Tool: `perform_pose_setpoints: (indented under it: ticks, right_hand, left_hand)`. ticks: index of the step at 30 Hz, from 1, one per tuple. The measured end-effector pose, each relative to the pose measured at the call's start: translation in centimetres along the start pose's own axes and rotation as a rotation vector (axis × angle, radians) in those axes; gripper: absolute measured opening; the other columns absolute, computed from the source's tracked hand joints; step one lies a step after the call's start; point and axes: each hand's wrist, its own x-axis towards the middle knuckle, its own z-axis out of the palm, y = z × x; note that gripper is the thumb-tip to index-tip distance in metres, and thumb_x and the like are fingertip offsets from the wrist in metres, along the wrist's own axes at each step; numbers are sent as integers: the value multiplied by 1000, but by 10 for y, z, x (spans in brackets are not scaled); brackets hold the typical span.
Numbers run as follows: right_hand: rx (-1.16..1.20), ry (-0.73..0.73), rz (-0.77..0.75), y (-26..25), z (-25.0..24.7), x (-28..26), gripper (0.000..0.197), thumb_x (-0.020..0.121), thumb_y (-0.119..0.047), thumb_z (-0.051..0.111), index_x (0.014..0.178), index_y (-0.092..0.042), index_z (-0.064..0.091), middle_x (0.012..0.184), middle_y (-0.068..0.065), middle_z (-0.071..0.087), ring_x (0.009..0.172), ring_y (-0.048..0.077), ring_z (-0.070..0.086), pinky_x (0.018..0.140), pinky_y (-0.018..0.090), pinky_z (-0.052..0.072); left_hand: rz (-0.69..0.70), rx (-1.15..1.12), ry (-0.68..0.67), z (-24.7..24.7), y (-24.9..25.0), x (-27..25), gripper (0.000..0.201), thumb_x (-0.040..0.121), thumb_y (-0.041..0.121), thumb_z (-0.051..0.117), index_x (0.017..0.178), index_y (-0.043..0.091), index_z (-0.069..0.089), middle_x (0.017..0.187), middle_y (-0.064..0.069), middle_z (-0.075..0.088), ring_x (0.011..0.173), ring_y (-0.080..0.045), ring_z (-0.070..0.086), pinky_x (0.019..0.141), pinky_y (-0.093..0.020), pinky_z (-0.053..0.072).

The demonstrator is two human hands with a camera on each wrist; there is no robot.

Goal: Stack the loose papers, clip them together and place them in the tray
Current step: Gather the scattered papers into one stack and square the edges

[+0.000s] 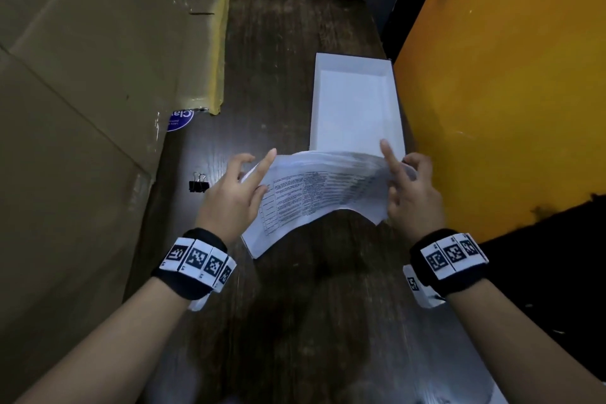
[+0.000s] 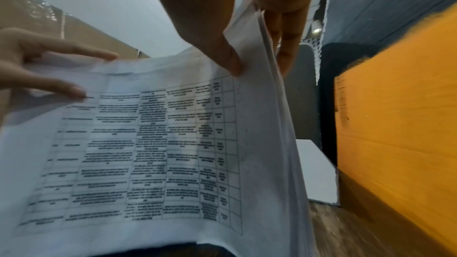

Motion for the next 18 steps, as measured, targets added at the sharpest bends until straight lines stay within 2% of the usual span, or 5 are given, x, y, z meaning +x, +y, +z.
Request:
perform_pose_setpoints:
  ticks: [3, 6, 13, 15, 18]
  right_hand:
    - [-70, -54, 39, 3, 6, -3, 74, 82, -1, 67, 146, -25, 39, 125, 27, 49, 85, 39, 64, 58, 42, 59]
    - [-70, -26, 42, 6, 11, -4, 71, 81, -3, 67, 145, -16, 40, 121, 25, 51, 90, 38, 63, 60, 46, 61]
    - [-72, -103, 74, 12, 17, -5, 68, 81, 3, 64, 143, -19, 45, 107, 19, 61, 89, 34, 61, 68, 42, 57]
    - [4, -130, 139, 15, 15, 2, 48, 81, 3, 56, 128, -11, 60, 104, 17, 67, 92, 35, 63, 74, 40, 52]
    - [216, -91, 238, 20, 2, 17, 23, 79, -9, 49, 83, -1, 70, 82, 21, 68, 75, 39, 62, 61, 37, 44]
  left_hand:
    - [-65, -34, 36, 4, -2, -6, 49, 81, 19, 70, 127, 12, 56, 115, -17, 57, 86, -28, 65, 56, -36, 58]
    - [-125, -81, 66, 6, -4, -13, 40, 79, 18, 72, 115, 9, 60, 118, -18, 54, 96, -30, 62, 65, -36, 58]
    - [-189, -21, -63, 6, -4, -10, 47, 79, 12, 71, 123, 11, 56, 99, -11, 66, 86, -28, 63, 64, -35, 53]
    - [-241, -30, -107, 1, -5, -6, 26, 78, 9, 71, 103, 9, 65, 89, -9, 69, 79, -28, 65, 64, -32, 49]
    - [-264, -87, -124, -16, -8, 5, 10, 77, 9, 72, 86, 12, 69, 81, -4, 70, 71, -22, 63, 66, -30, 49]
